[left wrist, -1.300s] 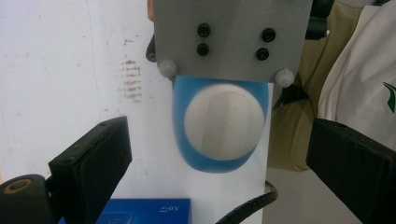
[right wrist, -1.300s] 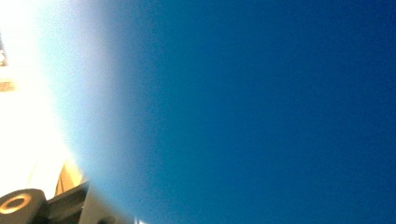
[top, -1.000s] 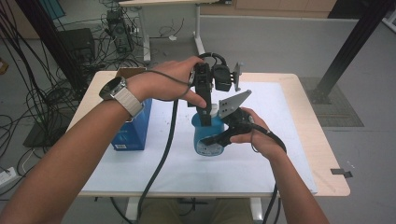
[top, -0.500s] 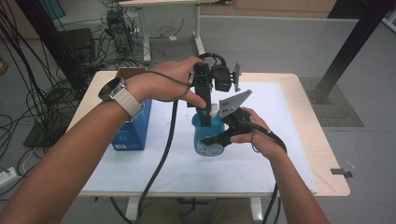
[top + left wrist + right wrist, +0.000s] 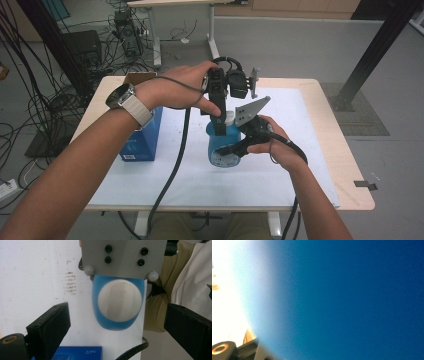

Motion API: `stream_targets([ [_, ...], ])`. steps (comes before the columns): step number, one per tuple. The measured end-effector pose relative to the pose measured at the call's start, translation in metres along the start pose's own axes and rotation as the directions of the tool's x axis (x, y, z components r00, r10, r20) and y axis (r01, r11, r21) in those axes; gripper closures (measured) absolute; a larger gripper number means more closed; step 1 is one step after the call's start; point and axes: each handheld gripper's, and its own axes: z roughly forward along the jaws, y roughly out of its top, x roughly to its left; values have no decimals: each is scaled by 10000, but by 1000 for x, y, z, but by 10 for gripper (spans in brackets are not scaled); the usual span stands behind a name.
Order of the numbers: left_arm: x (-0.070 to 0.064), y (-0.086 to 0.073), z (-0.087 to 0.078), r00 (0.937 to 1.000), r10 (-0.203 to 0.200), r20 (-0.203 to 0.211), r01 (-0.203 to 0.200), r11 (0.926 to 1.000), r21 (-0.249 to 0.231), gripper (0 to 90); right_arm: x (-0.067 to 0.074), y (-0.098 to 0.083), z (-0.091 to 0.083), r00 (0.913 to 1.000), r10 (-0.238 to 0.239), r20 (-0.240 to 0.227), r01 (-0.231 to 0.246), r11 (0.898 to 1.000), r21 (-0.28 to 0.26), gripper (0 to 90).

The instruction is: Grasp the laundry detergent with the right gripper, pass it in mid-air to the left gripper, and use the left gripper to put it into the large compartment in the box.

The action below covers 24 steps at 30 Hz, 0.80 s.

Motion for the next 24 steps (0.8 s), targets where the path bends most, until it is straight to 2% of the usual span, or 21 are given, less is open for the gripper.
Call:
stream_targets([
  [24, 0, -2, 1, 10000, -97, -9, 97, 9999, 29, 76, -1, 0, -1, 10000, -28, 73, 28, 10000, -25, 442],
])
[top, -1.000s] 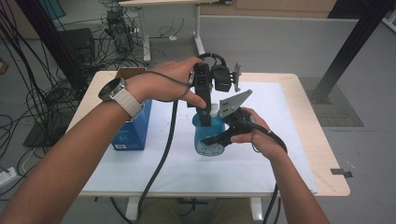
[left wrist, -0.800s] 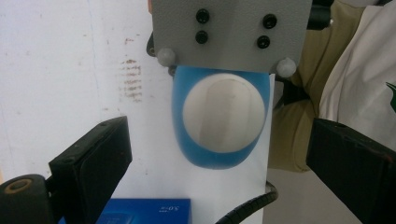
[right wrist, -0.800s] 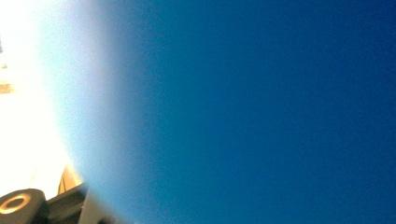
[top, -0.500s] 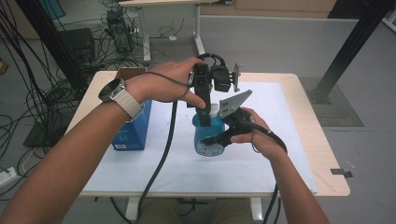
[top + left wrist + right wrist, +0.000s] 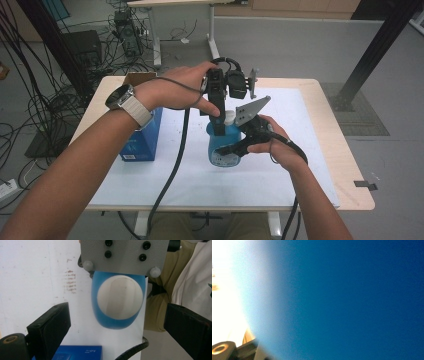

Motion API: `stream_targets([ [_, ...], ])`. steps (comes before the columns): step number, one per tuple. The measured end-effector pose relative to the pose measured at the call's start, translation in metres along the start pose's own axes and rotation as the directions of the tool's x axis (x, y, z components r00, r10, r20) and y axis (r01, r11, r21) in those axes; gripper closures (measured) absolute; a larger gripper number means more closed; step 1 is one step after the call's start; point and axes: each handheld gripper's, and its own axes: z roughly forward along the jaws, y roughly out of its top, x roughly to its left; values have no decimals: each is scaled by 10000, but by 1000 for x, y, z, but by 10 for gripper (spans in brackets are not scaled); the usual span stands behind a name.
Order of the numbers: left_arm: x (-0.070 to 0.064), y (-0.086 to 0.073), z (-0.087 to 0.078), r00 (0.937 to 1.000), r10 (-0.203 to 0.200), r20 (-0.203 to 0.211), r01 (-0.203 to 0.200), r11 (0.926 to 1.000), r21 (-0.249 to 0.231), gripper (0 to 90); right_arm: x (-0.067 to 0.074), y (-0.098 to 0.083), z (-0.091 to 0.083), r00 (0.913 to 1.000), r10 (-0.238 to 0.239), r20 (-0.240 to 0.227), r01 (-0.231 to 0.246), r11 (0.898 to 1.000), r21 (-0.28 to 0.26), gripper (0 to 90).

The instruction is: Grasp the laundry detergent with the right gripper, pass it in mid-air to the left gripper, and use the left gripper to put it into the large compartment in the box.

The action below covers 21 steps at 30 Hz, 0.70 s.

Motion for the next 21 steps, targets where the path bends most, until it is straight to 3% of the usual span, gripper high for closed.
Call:
stream_targets([
  [21, 1, -2, 1, 10000, -40, -36, 40, 10000, -30, 76, 0, 1, 0, 10000, -30, -53, 30, 10000, -13, 441],
])
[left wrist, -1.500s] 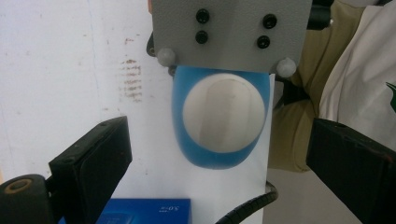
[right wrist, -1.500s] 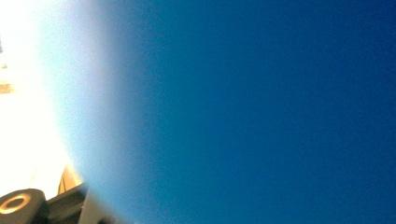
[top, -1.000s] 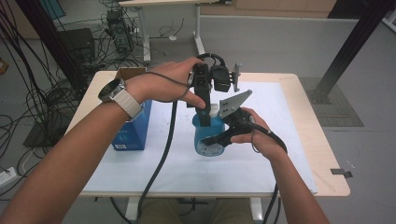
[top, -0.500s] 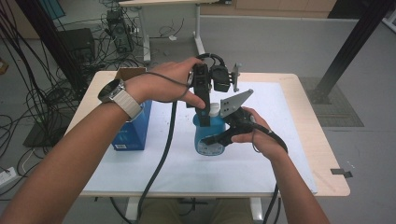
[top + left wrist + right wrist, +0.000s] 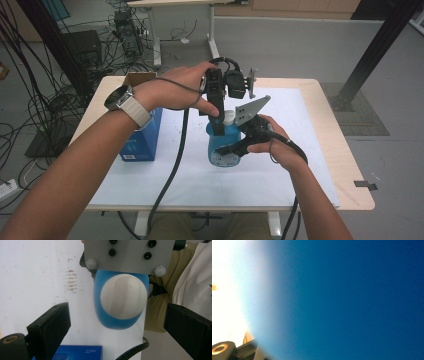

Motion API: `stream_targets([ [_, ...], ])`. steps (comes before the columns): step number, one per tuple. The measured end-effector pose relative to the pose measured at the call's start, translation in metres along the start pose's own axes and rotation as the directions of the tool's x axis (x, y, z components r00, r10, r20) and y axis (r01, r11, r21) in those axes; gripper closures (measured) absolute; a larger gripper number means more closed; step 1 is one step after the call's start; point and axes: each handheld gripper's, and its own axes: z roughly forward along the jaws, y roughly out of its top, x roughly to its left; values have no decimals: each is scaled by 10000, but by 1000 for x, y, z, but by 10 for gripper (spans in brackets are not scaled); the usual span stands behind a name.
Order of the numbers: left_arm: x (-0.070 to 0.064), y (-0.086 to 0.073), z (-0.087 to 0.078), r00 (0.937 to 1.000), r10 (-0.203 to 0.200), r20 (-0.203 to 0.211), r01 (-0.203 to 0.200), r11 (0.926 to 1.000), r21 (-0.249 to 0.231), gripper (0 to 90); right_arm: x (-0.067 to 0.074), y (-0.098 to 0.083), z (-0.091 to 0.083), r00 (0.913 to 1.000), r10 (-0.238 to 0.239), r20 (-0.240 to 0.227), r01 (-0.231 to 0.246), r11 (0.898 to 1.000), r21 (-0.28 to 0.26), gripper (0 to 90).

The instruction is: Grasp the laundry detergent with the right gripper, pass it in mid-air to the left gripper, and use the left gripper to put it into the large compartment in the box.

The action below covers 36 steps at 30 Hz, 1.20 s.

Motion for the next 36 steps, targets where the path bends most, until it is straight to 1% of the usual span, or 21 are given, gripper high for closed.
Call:
stream_targets([
  [3, 0, 0, 0, 10000, 6, -12, -6, 10000, 2, 76, 0, 0, -1, 10000, 54, -4, -54, 10000, -24, 441],
  [6, 0, 0, 1, 10000, -3, -6, 3, 10000, -3, 76, 0, 0, -1, 10000, -2, 7, 2, 10000, -8, 441],
  [14, 0, 1, 1, 10000, 10, 7, -10, 10000, 17, 76, 0, 0, -1, 10000, 24, -29, -24, 10000, -20, 441],
  [18, 0, 1, 2, 10000, -91, -16, 91, 10000, 34, 76, 1, 0, -1, 10000, 33, -10, -33, 10000, 12, 441],
  [23, 1, 1, 3, 10000, -70, -27, 70, 10000, 22, 76, 0, -1, -1, 10000, 83, -49, -83, 10000, -20, 441],
  [36, 1, 0, 7, 10000, -29, 9, 29, 10000, -81, 75, 0, 2, 1, 10000, 31, -88, -31, 10000, 12, 441],
])
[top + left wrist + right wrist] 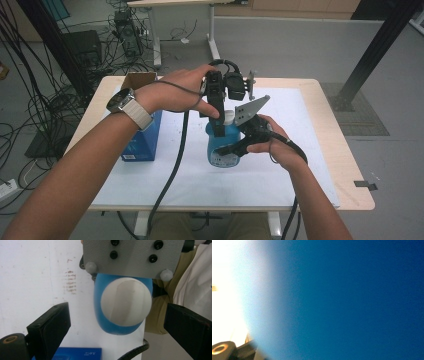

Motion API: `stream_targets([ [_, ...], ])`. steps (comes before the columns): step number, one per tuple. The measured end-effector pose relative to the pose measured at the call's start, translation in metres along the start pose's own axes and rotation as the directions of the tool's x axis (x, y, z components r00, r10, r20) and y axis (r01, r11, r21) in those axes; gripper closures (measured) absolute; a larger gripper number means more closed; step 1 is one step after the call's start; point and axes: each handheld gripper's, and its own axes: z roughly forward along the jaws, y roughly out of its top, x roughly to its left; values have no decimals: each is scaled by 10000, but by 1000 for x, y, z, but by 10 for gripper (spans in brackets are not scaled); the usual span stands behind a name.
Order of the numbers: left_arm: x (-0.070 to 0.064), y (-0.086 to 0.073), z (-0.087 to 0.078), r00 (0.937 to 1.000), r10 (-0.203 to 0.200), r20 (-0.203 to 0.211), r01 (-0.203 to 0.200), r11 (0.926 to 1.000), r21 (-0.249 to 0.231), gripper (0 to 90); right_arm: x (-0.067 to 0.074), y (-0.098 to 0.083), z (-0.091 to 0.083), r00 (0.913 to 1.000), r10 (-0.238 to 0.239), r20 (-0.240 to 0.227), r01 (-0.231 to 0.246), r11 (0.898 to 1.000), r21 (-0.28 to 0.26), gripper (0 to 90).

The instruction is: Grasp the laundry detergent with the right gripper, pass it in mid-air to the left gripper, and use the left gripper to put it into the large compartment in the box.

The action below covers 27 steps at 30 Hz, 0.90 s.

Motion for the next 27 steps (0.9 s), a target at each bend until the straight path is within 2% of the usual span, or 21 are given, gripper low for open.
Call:
stream_targets([
  [15, 0, 3, 14, 9996, 211, 171, -211, 9998, 4, 96, 2, 1, 1, 10000, 21, -76, -22, 10000, -16, 441],
  [24, 2, 2, 24, 9993, 146, 353, -144, 9999, -59, 106, 2, 2, 3, 10000, -45, -46, 45, 9999, -105, 441],
  [25, 2, 2, 25, 9991, 180, 382, -178, 9998, -66, 106, 3, 2, 2, 9998, 89, -196, -92, 9999, -137, 441],
  [27, 2, 2, 26, 9990, 166, 417, -162, 9998, -91, 113, 3, 2, 3, 9998, 85, -206, -88, 9999, -126, 441],
])
